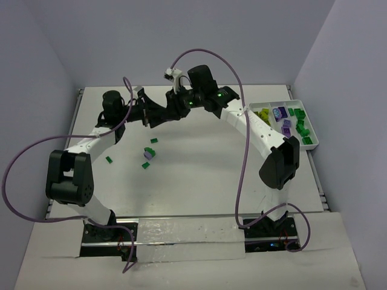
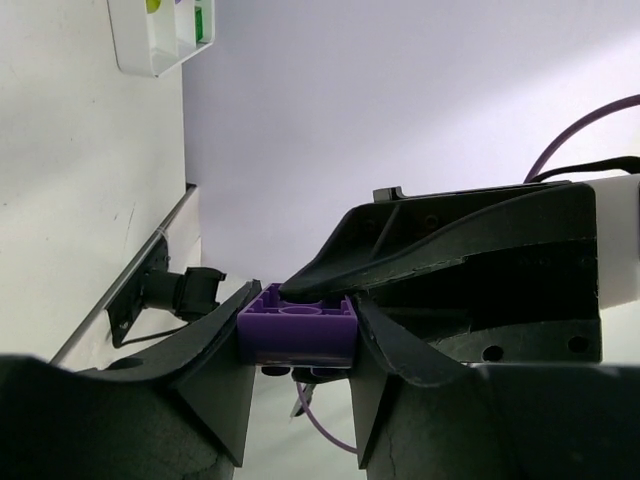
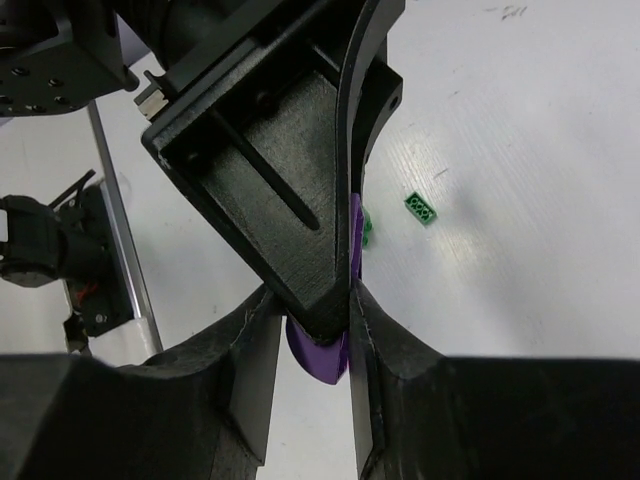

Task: Sort the legos into containers by color

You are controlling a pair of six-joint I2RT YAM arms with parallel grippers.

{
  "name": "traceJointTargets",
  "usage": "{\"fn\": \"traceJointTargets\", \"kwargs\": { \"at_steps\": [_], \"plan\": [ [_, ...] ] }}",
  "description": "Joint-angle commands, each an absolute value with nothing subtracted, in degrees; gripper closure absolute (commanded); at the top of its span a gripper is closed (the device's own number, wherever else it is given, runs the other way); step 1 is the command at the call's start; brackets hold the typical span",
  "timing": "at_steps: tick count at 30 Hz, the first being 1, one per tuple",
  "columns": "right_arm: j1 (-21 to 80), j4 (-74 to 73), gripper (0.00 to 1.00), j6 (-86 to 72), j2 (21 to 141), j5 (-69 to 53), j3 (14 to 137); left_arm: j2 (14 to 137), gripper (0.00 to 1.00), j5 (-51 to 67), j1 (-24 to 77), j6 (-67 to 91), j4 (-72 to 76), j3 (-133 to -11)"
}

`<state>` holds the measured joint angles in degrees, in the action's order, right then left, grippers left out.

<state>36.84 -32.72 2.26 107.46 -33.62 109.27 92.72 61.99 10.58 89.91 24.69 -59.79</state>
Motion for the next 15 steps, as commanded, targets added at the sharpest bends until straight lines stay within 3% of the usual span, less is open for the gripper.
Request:
{"fn": "traceJointTargets", "kwargs": {
  "at_steps": [1,2,5,10,11,15],
  "plan": [
    [36.48,-33.12,1.00,3.47,106.25,-28.93,109.09,92.02,0.45,63.90,9.14,91.42,30.39,-61.29],
    [36.43,-33.43,1.00,3.77,105.88,-28.65,108.62,92.05,0.38,63.92,8.60,90.71,29.97,-61.73],
    [34.87,-35.01,1.00,5.21,102.80,-28.04,105.06,91.55,0.01,62.90,5.23,84.90,23.32,-64.13],
    [29.37,-38.15,1.00,8.50,97.61,-27.47,96.86,89.34,0.01,56.37,1.38,65.65,7.27,-70.03],
    [26.56,-38.93,1.00,9.38,95.77,-27.16,94.38,88.66,0.01,51.47,1.36,57.23,-2.96,-72.89],
    [15.72,-42.39,1.00,13.57,91.08,-26.68,88.11,84.06,0.01,41.24,1.76,44.45,-5.68,-72.97]
  ]
}}
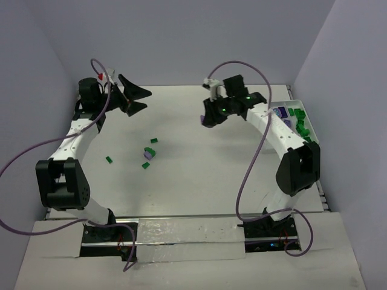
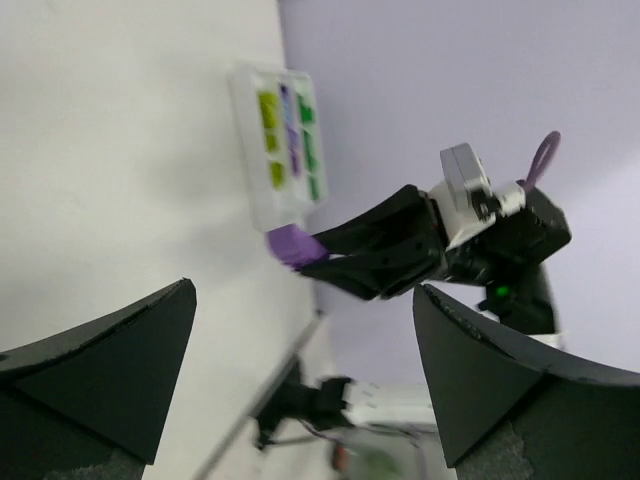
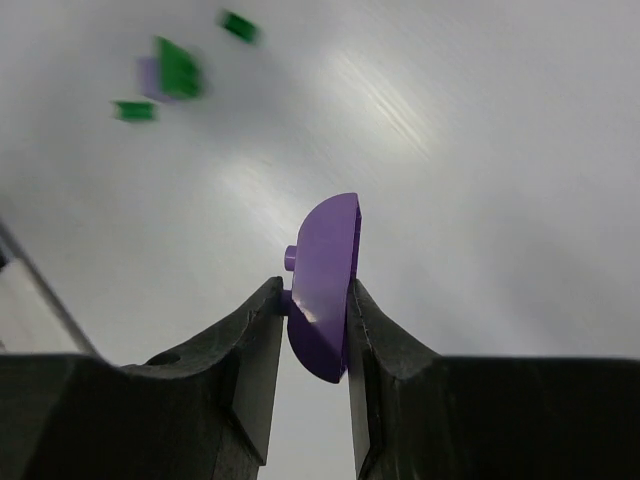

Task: Sort the legos into containers by color

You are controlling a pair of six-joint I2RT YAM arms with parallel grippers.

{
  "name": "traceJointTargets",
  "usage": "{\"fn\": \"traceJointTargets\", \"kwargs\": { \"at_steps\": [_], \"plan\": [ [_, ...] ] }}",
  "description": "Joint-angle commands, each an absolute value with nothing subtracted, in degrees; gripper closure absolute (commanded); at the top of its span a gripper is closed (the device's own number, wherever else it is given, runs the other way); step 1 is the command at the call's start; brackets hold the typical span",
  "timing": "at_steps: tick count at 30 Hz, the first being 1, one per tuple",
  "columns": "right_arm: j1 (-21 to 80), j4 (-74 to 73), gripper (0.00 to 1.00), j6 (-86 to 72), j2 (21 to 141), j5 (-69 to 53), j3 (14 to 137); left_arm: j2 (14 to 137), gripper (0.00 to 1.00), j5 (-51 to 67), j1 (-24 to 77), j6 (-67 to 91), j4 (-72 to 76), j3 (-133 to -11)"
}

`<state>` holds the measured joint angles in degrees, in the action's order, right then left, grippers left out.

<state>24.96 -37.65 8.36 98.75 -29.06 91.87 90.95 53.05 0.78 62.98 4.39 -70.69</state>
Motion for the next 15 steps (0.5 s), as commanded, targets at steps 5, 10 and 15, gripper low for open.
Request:
{"fn": "traceJointTargets", "kwargs": {
  "at_steps": [5,10,15],
  "plan": [
    [-0.35,-45.45,1.00,21.39,89.84,-18.72,84.27,83.29,0.01,28.13,3.77,30.13,-11.54,-72.76],
    [-15.72,-47.28,1.00,26.16,98.73,-12.14,89.08,83.48,0.01,14.01,10.34,16.69,-17.13,-74.57],
    [-21.19,-49.69,1.00,27.18,109.11,-10.72,98.24,84.21,0.01,15.73,11.22,9.05,-20.71,-75.66]
  ]
}}
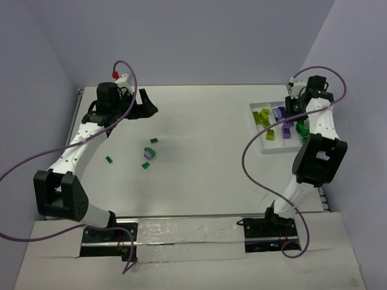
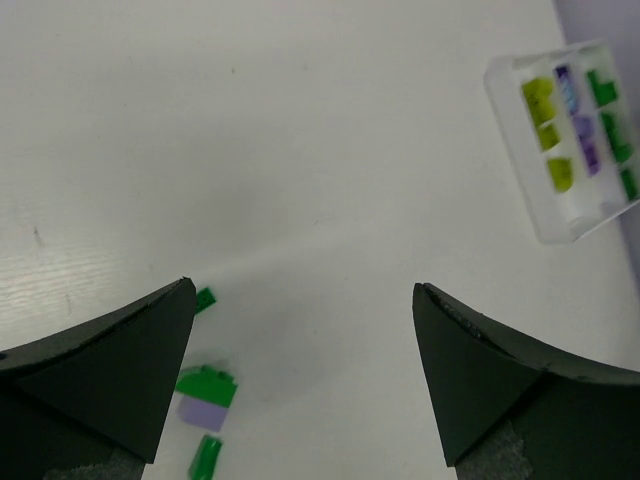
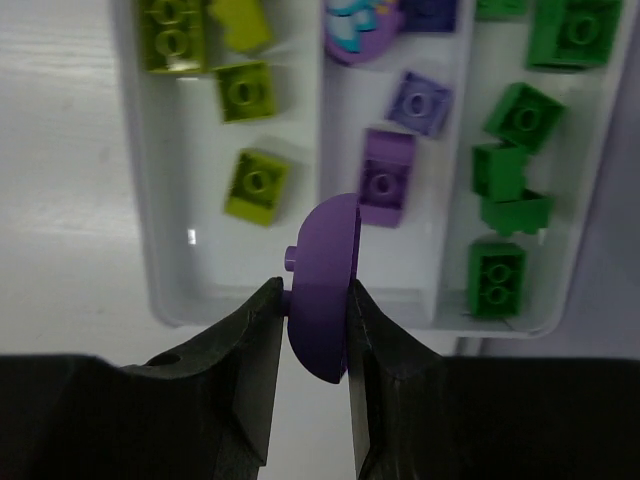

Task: Sort the legos into containers by color

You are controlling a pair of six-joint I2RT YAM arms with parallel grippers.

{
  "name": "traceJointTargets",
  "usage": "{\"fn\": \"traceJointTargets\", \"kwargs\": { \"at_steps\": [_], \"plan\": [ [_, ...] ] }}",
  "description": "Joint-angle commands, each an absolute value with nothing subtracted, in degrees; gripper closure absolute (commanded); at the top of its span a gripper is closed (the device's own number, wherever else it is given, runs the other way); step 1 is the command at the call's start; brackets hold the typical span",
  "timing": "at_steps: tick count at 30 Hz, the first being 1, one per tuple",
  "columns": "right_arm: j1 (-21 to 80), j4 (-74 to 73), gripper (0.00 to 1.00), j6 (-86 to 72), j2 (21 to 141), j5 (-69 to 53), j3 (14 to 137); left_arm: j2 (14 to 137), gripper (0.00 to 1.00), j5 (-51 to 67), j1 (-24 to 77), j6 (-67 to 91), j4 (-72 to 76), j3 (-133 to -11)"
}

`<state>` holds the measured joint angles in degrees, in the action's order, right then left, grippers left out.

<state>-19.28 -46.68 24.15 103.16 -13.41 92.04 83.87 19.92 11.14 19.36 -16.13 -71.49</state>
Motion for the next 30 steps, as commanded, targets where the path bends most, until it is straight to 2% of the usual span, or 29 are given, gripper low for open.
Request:
{"fn": "traceJointTargets", "kwargs": {
  "at_steps": [1,6,16,25,27,30],
  "plan": [
    [-21.58,-50.43,1.00,26.93,111.10,-10.82,101.07,84.81,0.01,15.80,11.16,8.11,-21.74,-76.29],
    [-21.80,-49.90,1.00,23.72,120.22,-11.91,109.67,87.54,0.01,17.46,11.16,6.51,-25.38,-78.33],
    [-21.27,-50.18,1.00,19.46,129.42,-15.34,119.69,89.99,0.01,18.92,10.61,6.06,-25.81,-78.37],
    [-19.86,-49.32,0.99,18.47,130.61,-16.16,116.61,92.35,0.01,21.01,8.54,6.50,-28.28,-79.89],
    [-19.86,-49.38,0.94,18.05,130.62,-16.09,116.29,92.54,0.01,21.10,8.27,6.50,-28.38,-79.89],
    [-19.78,-49.22,0.52,17.27,130.64,-15.24,115.48,92.75,0.01,20.73,8.06,6.50,-28.59,-79.87]
  ]
}}
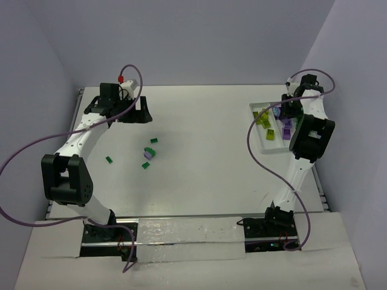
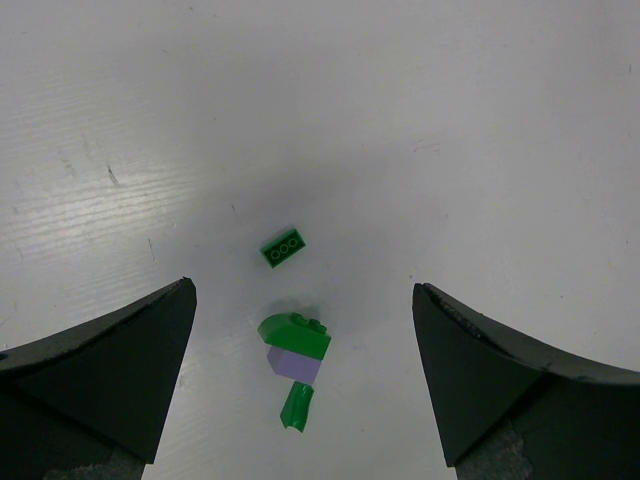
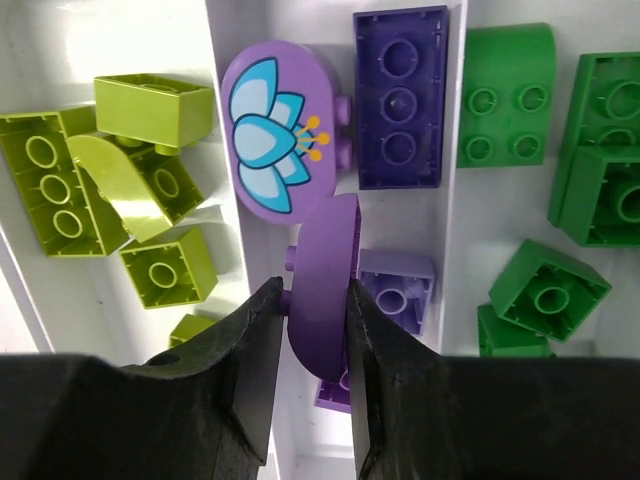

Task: Sort the legos into containers by color

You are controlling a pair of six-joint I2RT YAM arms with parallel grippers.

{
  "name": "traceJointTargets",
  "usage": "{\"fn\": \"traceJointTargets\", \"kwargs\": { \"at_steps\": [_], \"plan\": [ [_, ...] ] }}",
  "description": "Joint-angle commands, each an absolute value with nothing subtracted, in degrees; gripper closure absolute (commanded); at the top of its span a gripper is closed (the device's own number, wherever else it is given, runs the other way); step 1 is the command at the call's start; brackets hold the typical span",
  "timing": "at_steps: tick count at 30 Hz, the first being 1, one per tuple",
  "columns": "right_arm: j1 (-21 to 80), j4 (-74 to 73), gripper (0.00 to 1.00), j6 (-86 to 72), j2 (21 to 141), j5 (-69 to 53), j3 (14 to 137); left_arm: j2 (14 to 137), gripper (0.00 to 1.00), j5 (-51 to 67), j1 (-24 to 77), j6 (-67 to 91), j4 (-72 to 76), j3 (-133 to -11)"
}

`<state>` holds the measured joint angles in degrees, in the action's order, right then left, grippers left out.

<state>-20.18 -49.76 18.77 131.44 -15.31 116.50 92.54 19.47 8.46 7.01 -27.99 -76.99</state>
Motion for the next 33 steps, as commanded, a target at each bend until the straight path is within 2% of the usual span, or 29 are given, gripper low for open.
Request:
{"fn": "traceJointTargets", "kwargs": {
  "at_steps": [1,3,5,7,11,18,26,33],
  "plan": [
    [-19.77,-49.22,0.44,17.14,130.52,-14.86,115.22,92.81,0.01,20.48,8.00,6.50,-28.65,-79.80],
    [-19.64,-49.03,0.34,16.91,130.04,-14.49,114.55,92.81,0.01,19.71,7.95,6.37,-28.70,-79.49],
    [-19.51,-48.91,0.31,16.74,129.56,-14.46,114.07,92.85,0.01,19.56,7.77,6.05,-28.74,-79.27],
    [-19.25,-48.91,0.18,16.57,127.84,-14.59,113.34,92.73,0.01,18.99,7.60,4.88,-29.00,-78.88],
    [-18.46,-49.66,0.17,16.54,124.16,-15.56,112.79,91.90,0.03,18.28,7.56,1.27,-30.15,-77.70],
    [-13.20,-49.13,0.14,14.33,113.10,-18.89,110.74,90.70,0.23,17.66,8.09,-7.80,-32.78,-70.57],
    [-5.33,-47.93,0.12,12.15,104.55,-20.53,105.65,92.44,0.27,14.62,10.94,-9.59,-35.85,-68.50],
    [-3.43,-47.73,0.11,10.70,103.27,-22.67,102.81,93.12,0.31,13.80,14.35,-9.70,-34.72,-64.87]
  ]
}}
